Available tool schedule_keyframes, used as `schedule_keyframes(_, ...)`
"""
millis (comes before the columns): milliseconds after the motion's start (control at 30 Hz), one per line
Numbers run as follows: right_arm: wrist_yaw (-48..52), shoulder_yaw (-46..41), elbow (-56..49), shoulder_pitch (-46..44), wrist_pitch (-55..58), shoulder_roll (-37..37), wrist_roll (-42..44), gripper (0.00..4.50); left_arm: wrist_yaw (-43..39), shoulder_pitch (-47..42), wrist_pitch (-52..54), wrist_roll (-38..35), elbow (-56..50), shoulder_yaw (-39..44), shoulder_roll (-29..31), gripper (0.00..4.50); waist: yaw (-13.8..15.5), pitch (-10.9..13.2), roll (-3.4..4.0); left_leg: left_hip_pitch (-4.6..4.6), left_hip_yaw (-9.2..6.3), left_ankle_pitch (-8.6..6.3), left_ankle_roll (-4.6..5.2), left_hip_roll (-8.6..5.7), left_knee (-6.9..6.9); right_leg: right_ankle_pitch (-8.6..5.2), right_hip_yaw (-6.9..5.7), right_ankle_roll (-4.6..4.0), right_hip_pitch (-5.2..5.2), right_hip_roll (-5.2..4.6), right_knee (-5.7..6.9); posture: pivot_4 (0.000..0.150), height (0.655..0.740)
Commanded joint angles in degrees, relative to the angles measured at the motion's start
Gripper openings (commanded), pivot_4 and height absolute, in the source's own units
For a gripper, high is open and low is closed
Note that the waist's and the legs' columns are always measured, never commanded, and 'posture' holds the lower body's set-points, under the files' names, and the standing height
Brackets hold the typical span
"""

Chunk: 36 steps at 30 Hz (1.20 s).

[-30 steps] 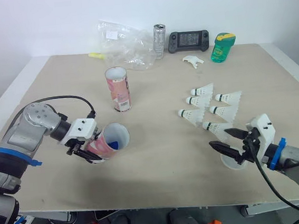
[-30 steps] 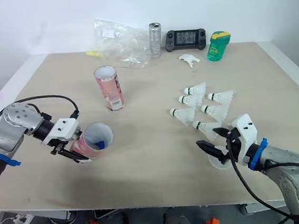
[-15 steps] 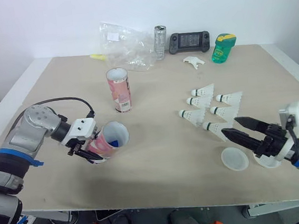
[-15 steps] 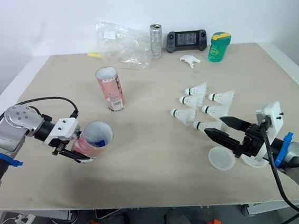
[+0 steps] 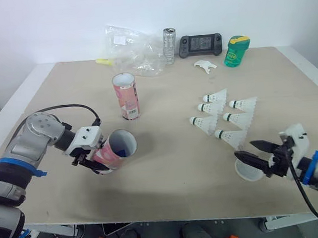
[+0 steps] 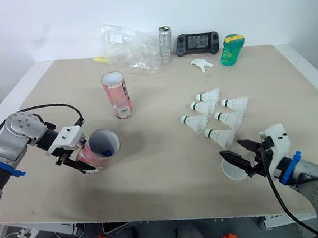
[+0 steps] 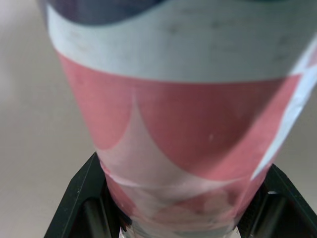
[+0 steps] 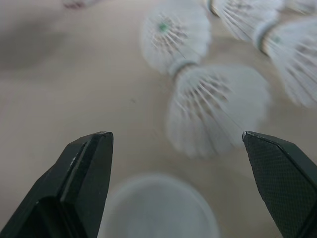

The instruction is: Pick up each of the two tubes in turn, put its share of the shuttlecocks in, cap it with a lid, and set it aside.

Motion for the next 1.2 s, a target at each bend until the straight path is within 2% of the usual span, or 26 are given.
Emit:
schedule_keyframes(33,0.38,1.83,0.93,-2.42,-1.36,0.57,-0.94,4.50,0.03,2.26,0.87,1.26,-0.64,-2.62,-0.06,2.47,0.01,0.00,0.00,0.00,0.00,0.00,0.00,0.00,-0.01,-0.01,0.00,-0.01,0.00,0.00,0.00,0.150,0.7400)
schedule_keyframes(167,0.85,4.63,3.54,-5.66,-2.33,0.94,-2.51,4.50,0.03,3.00,1.15,1.61,-1.20,-1.67,0.19,2.47,0.01,0.00,0.01,-0.03,0.01,-0.01,0.00,-0.01,-0.08,-0.10,0.01,-0.01,-0.03,0.00,0.00,0.150,0.7400)
schedule_keyframes(233,1.09,5.69,4.94,-6.73,-3.23,1.07,-3.61,3.93,0.03,3.50,1.36,1.75,-1.69,-1.09,0.27,2.43,-0.04,0.00,0.01,-0.01,0.01,-0.02,0.01,-0.01,-0.10,-0.11,0.01,-0.02,-0.03,0.01,0.00,0.150,0.7400)
schedule_keyframes(300,1.08,6.22,6.25,-7.69,-4.37,1.34,-4.47,3.12,0.03,4.25,2.01,1.29,-2.83,-0.44,0.46,2.43,-0.04,0.00,0.01,-0.02,0.00,-0.02,0.02,-0.01,-0.15,-0.14,0.00,-0.04,-0.04,0.01,0.00,0.150,0.7400)
schedule_keyframes(500,1.48,6.22,7.30,-8.52,-6.08,1.72,-5.11,0.06,0.03,5.38,3.32,1.60,-4.55,0.79,0.42,2.43,-0.02,0.00,0.01,-0.04,0.00,-0.05,0.04,-0.02,-0.24,-0.27,0.01,-0.02,-0.05,0.01,0.00,0.150,0.7400)
schedule_keyframes(767,1.64,-0.06,1.26,-4.46,-4.35,-1.16,-2.79,0.02,0.03,5.70,3.02,2.71,-4.52,1.19,-0.48,2.43,0.11,0.00,0.04,-0.03,-0.03,-0.05,0.05,-0.08,-0.32,-0.32,0.02,-0.02,-0.03,0.00,0.00,0.150,0.7400)
schedule_keyframes(900,3.65,-3.67,-9.79,-6.15,-1.68,-6.04,2.79,0.02,0.03,5.75,2.90,2.96,-4.28,1.12,-0.64,2.43,-0.01,-0.02,0.09,0.03,-0.02,-0.05,0.04,-0.09,-0.33,-0.33,0.06,-0.01,-0.01,0.00,0.00,0.150,0.7400)
schedule_keyframes(1000,4.93,4.35,-19.70,-14.68,1.39,-8.12,8.04,0.02,0.03,5.54,2.95,3.03,-4.03,1.01,-0.97,2.43,-0.59,-0.06,0.36,0.09,0.00,-0.05,0.05,-0.09,-0.35,-0.32,0.09,-0.02,-0.03,0.00,0.03,0.150,0.7400)
schedule_keyframes(1067,7.02,15.10,-23.42,-21.67,0.78,-8.33,3.98,0.02,0.03,5.23,2.95,3.13,-3.76,0.88,-1.27,2.43,-0.72,-0.13,0.30,0.30,0.00,-0.04,0.06,-0.06,-0.48,-0.30,0.09,-0.06,0.09,0.02,0.03,0.150,0.7400)
schedule_keyframes(1133,8.52,22.76,-22.70,-27.55,-0.55,-7.40,-0.22,0.02,0.03,4.80,2.94,3.33,-3.31,0.85,-1.72,2.43,-0.20,-0.16,-0.09,0.47,-0.10,-0.04,0.05,-0.04,-0.67,-0.41,-0.03,-0.23,-0.08,0.03,0.01,0.150,0.7400)
schedule_keyframes(1200,10.81,31.42,-16.43,-37.67,-2.63,-3.12,-5.43,0.02,0.03,4.35,3.10,3.34,-3.09,0.83,-2.21,2.43,0.00,-0.16,-0.07,0.32,-0.05,-0.03,0.03,-0.04,-0.67,-0.52,-0.04,-0.29,-0.10,-0.05,-0.10,0.150,0.7400)
